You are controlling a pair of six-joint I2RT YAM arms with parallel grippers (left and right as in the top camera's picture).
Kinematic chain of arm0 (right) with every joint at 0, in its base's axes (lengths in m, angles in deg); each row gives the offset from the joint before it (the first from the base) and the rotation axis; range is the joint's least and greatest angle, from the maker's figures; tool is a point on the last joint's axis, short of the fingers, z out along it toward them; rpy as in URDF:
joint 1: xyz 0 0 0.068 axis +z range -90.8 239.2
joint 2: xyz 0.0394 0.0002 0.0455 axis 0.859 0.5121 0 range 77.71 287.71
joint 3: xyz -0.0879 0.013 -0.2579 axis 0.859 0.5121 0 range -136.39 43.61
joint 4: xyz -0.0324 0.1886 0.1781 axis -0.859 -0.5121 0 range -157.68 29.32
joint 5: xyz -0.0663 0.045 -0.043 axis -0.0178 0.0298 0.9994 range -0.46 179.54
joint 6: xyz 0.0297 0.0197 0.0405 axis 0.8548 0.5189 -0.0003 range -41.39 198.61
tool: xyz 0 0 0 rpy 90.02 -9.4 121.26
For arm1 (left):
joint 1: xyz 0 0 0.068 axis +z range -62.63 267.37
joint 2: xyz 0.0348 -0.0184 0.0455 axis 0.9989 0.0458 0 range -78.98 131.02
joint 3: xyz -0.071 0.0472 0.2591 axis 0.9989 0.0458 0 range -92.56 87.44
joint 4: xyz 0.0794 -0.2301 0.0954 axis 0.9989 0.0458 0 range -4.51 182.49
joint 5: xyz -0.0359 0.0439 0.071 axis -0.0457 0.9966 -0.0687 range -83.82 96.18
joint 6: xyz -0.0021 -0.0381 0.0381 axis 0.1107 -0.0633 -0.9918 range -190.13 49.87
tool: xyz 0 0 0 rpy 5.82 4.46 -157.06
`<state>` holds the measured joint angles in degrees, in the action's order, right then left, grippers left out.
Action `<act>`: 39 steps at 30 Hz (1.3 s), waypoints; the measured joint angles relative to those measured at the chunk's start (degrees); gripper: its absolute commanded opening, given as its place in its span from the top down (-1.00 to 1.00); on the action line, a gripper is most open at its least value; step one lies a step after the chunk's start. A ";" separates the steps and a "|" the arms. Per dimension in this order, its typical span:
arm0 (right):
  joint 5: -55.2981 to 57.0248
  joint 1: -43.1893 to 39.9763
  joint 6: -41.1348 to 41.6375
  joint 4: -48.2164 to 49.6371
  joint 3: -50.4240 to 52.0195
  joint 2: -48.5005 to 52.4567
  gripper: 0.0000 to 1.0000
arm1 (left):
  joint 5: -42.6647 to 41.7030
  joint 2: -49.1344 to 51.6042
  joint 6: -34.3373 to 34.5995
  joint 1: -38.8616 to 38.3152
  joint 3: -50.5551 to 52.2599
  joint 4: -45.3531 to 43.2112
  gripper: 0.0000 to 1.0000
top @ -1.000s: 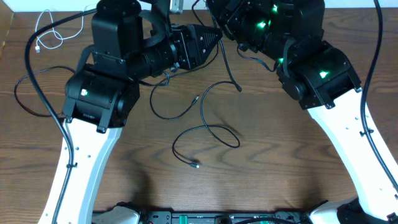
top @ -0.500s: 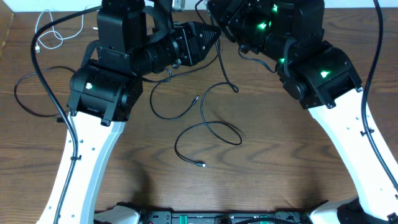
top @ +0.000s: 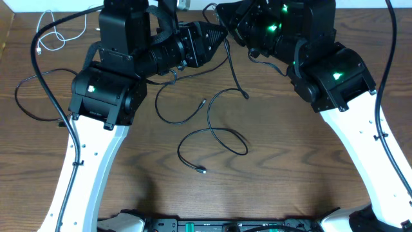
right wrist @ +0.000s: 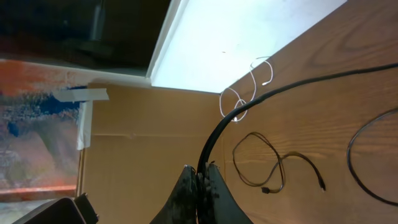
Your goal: Untangle cables
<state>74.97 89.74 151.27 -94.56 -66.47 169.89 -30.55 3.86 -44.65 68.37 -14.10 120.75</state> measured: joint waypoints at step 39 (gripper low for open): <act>-2.36 -0.09 -0.07 0.42 0.00 0.00 0.97 | -2.34 0.00 -0.20 0.15 0.00 -0.17 0.85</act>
<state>72.61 89.66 151.20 -94.15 -66.47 169.89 -32.89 3.86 -44.85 68.52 -14.10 120.58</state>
